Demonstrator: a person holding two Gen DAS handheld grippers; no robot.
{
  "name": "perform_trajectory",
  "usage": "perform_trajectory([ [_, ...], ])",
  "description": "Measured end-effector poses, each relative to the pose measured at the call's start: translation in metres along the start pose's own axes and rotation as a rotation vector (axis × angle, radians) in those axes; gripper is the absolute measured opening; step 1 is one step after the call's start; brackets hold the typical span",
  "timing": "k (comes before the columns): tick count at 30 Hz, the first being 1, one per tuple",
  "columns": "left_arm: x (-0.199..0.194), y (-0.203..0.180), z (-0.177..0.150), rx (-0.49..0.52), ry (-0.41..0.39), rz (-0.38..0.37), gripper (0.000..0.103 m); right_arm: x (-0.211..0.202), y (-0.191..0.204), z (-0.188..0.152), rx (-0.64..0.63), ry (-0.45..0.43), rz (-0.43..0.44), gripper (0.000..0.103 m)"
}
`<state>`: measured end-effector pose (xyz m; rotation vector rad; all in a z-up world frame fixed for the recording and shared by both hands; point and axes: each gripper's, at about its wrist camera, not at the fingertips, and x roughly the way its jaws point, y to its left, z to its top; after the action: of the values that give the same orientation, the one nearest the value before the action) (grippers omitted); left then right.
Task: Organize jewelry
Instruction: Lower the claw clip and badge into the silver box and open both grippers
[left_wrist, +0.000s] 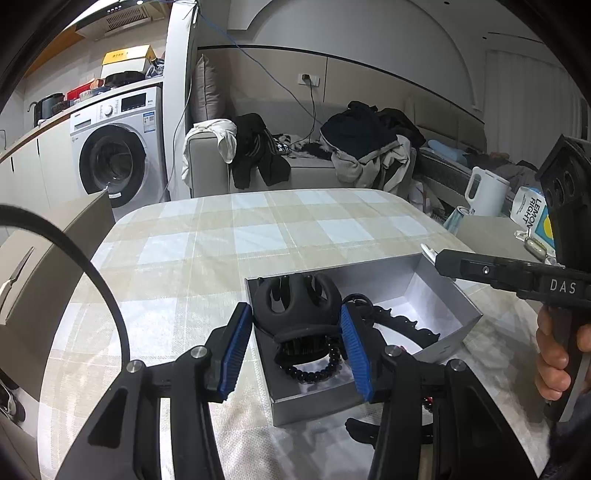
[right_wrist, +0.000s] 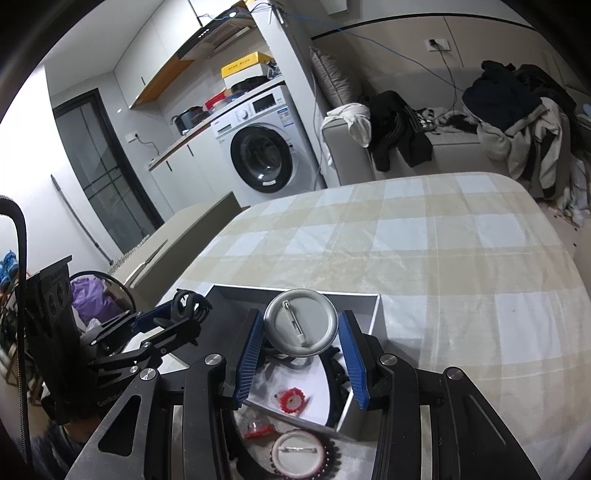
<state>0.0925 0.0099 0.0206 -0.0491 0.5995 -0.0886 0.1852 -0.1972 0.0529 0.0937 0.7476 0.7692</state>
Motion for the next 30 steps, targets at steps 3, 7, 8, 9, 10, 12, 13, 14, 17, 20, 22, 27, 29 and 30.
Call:
perform_trajectory([
  [3, 0.003, 0.0, 0.0, -0.001, 0.004, 0.0, 0.043, 0.008, 0.001, 0.001, 0.0, 0.02, 0.012, 0.041],
  [7, 0.007, 0.0, -0.001, 0.0, 0.012, -0.001, 0.043, 0.016, 0.003, 0.0, -0.007, 0.041, 0.023, 0.041],
  [8, 0.007, -0.001, -0.001, 0.004, 0.009, 0.004, 0.043, 0.018, 0.004, 0.0, -0.015, 0.046, 0.019, 0.041],
  [9, 0.007, -0.002, -0.001, 0.012, 0.009, 0.009, 0.043, 0.02, 0.005, -0.001, -0.018, 0.053, 0.018, 0.041],
  [10, 0.007, -0.003, 0.0, 0.016, 0.009, 0.012, 0.043, 0.022, 0.005, -0.001, -0.018, 0.058, 0.017, 0.041],
  [12, 0.007, -0.002, 0.0, 0.017, 0.008, 0.009, 0.043, 0.024, 0.006, -0.001, -0.019, 0.063, 0.015, 0.041],
  [13, 0.006, -0.003, 0.0, 0.018, 0.007, 0.008, 0.043, 0.025, 0.006, -0.001, -0.02, 0.067, 0.014, 0.041],
  [14, 0.006, -0.003, 0.0, 0.019, 0.007, 0.009, 0.043, 0.026, 0.006, -0.001, -0.022, 0.07, 0.012, 0.041],
  [17, 0.006, -0.005, 0.0, 0.029, 0.006, 0.013, 0.043, 0.029, 0.007, -0.001, -0.026, 0.074, 0.006, 0.041],
  [20, 0.004, -0.006, 0.0, 0.035, -0.01, 0.001, 0.043, 0.031, 0.007, -0.002, -0.016, 0.081, 0.004, 0.041],
  [22, 0.003, -0.009, 0.0, 0.046, -0.011, -0.003, 0.043, 0.031, 0.007, -0.003, -0.017, 0.079, -0.005, 0.041],
  [27, 0.007, -0.012, -0.001, 0.06, 0.004, -0.007, 0.043, 0.03, 0.009, -0.004, -0.017, 0.066, -0.022, 0.042],
  [29, 0.006, -0.013, 0.0, 0.065, 0.004, -0.002, 0.043, 0.029, 0.008, -0.004, -0.011, 0.063, -0.023, 0.042],
  [30, 0.006, -0.013, 0.0, 0.065, 0.007, -0.003, 0.043, 0.028, 0.008, -0.004, -0.008, 0.062, -0.02, 0.042],
])
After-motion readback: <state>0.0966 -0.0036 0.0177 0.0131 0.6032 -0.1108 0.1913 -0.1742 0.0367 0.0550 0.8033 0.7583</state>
